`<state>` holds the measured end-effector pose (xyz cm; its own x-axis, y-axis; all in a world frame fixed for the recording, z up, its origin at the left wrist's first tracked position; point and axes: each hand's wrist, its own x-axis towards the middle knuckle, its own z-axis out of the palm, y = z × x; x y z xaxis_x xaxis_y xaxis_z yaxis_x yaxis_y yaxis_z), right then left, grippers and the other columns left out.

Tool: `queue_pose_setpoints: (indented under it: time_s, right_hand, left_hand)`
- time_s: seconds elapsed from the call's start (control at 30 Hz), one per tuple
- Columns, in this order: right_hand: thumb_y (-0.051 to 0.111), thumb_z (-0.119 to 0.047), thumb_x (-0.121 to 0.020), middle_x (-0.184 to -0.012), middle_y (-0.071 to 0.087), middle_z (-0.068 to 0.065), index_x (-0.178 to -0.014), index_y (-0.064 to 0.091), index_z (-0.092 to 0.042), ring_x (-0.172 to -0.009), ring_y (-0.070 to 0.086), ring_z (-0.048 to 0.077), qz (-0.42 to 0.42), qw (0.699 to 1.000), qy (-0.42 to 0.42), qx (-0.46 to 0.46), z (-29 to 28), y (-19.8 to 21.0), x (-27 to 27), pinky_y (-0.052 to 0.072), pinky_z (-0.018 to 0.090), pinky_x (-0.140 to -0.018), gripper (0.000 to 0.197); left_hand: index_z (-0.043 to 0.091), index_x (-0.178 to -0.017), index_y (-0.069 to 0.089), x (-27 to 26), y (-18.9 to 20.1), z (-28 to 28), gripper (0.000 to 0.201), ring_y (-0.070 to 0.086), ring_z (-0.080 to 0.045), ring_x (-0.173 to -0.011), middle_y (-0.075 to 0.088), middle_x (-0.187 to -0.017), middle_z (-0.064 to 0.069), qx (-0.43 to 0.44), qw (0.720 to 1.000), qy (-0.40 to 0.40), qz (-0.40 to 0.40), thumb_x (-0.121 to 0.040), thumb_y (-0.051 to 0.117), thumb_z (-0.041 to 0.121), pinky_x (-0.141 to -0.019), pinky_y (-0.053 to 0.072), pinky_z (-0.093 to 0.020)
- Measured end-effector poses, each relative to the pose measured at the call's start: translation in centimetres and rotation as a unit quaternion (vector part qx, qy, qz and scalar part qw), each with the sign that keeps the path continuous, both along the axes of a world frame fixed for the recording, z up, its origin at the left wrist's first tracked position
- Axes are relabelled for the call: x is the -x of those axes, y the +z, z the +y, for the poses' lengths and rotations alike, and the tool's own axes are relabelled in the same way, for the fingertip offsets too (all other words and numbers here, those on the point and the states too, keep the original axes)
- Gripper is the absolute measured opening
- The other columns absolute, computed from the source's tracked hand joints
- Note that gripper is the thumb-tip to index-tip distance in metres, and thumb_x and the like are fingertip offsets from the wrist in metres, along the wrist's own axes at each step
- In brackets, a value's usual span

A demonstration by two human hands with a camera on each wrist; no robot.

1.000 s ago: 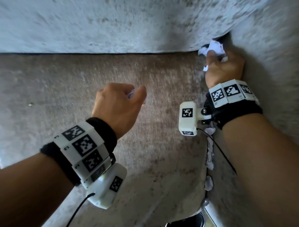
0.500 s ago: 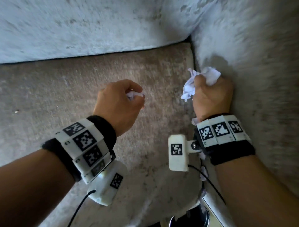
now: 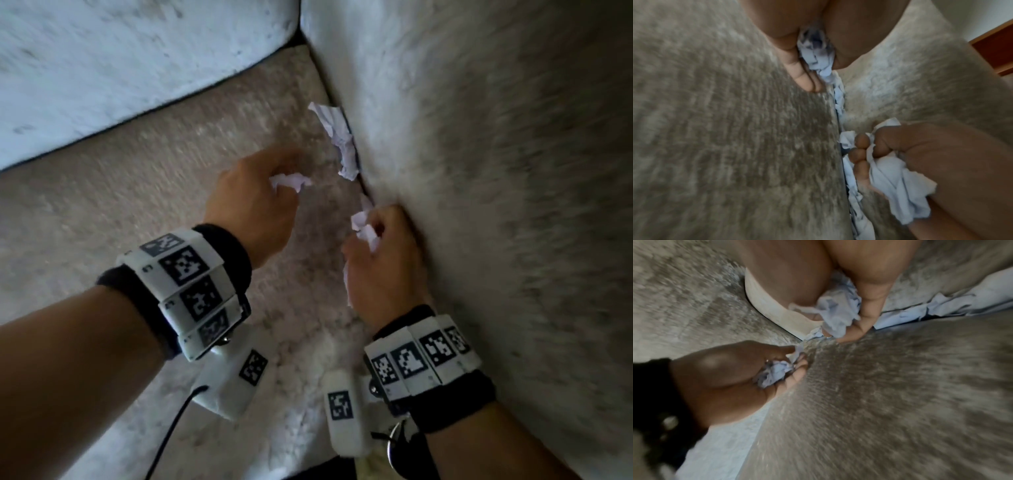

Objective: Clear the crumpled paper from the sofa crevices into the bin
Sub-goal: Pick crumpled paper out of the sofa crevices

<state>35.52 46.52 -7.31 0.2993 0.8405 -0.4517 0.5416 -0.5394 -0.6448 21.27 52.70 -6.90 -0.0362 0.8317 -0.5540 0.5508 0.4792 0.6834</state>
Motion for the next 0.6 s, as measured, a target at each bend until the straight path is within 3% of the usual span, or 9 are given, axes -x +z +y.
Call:
queue_pose_setpoints:
  time_s: [0.03,0.1,0.17,0.23,0.3,0.37,0.47,0.6]
  right_hand:
    - [0.054,-0.003,-0.085,-0.105,0.065,0.0,-0.089,0.047,-0.018,-0.095,0.062,0.023,0.011,1.0,-0.007,-0.006,-0.3,0.0,0.1,0.05,0.041,-0.081,0.017]
    - [0.051,-0.001,-0.083,-0.109,0.061,-0.005,-0.096,0.047,-0.023,-0.103,0.059,0.018,0.033,0.999,-0.017,-0.016,-0.9,-0.1,0.1,0.049,0.044,-0.088,0.025]
    - [0.049,-0.009,-0.082,-0.114,0.06,-0.009,-0.103,0.05,-0.026,-0.109,0.057,0.017,0.06,0.998,-0.024,0.002,-1.3,0.0,-0.2,0.048,0.043,-0.092,0.027]
    - [0.048,-0.014,-0.08,-0.122,0.061,-0.009,-0.106,0.052,-0.027,-0.114,0.056,0.014,0.08,0.996,-0.029,0.021,-1.5,0.0,-0.7,0.048,0.04,-0.095,0.03]
    - [0.051,-0.006,-0.083,-0.128,0.06,-0.009,-0.11,0.055,-0.025,-0.115,0.054,0.007,0.092,0.995,-0.027,0.026,-1.5,0.0,-1.2,0.047,0.031,-0.098,0.033]
    - [0.052,-0.001,-0.085,-0.13,0.06,-0.009,-0.113,0.056,-0.024,-0.116,0.052,0.002,0.091,0.995,-0.015,0.025,-1.6,-0.1,-1.5,0.042,0.018,-0.097,0.036]
    - [0.053,-0.004,-0.088,-0.129,0.06,-0.009,-0.117,0.055,-0.025,-0.117,0.053,0.006,0.097,0.995,-0.007,0.029,-1.8,-0.1,-1.8,0.041,0.019,-0.095,0.036]
    - [0.052,-0.004,-0.089,-0.129,0.059,-0.011,-0.12,0.054,-0.025,-0.112,0.051,-0.005,0.122,0.992,-0.011,0.031,-2.1,-0.2,-2.0,0.035,0.004,-0.088,0.038]
  left_hand:
    - [0.029,-0.121,0.068,-0.7,-0.2,0.3,0.044,0.07,-0.027,-0.099,0.075,-0.109,0.004,0.001,1.0,0.005,-0.008,-0.083,0.047,0.037,-0.088,0.057,-0.045]
    - [0.031,-0.121,0.067,-1.9,-0.5,0.9,0.037,0.069,-0.031,-0.1,0.074,-0.108,0.004,0.0,1.0,0.006,-0.021,-0.089,0.049,0.036,-0.086,0.057,-0.047]
    - [0.028,-0.12,0.067,-3.2,-0.8,1.7,0.028,0.068,-0.031,-0.099,0.072,-0.105,-0.002,0.002,1.0,-0.014,-0.01,-0.098,0.05,0.03,-0.086,0.056,-0.043]
    - [0.024,-0.119,0.066,-4.3,-1.3,2.3,0.026,0.068,-0.026,-0.1,0.073,-0.106,-0.003,0.003,1.0,-0.017,0.008,-0.097,0.055,0.034,-0.087,0.053,-0.038]
    - [0.023,-0.115,0.066,-5.1,-1.7,2.8,0.036,0.069,-0.024,-0.099,0.073,-0.104,-0.002,0.023,1.0,-0.002,0.012,-0.088,0.062,0.047,-0.089,0.054,-0.039]
    - [0.024,-0.1,0.067,-5.8,-2.3,3.2,0.031,0.07,-0.022,-0.092,0.072,-0.091,0.003,0.032,0.999,-0.007,0.022,-0.083,0.065,0.05,-0.085,0.056,-0.04]
    - [0.021,-0.092,0.071,-6.7,-2.9,3.5,0.025,0.071,-0.023,-0.087,0.073,-0.088,0.0,0.051,0.997,-0.039,0.053,-0.092,0.06,0.044,-0.081,0.057,-0.038]
    - [0.02,-0.094,0.073,-7.7,-3.1,3.5,0.031,0.07,-0.028,-0.091,0.074,-0.096,-0.007,0.03,0.993,-0.075,0.087,-0.1,0.049,0.04,-0.083,0.056,-0.04]
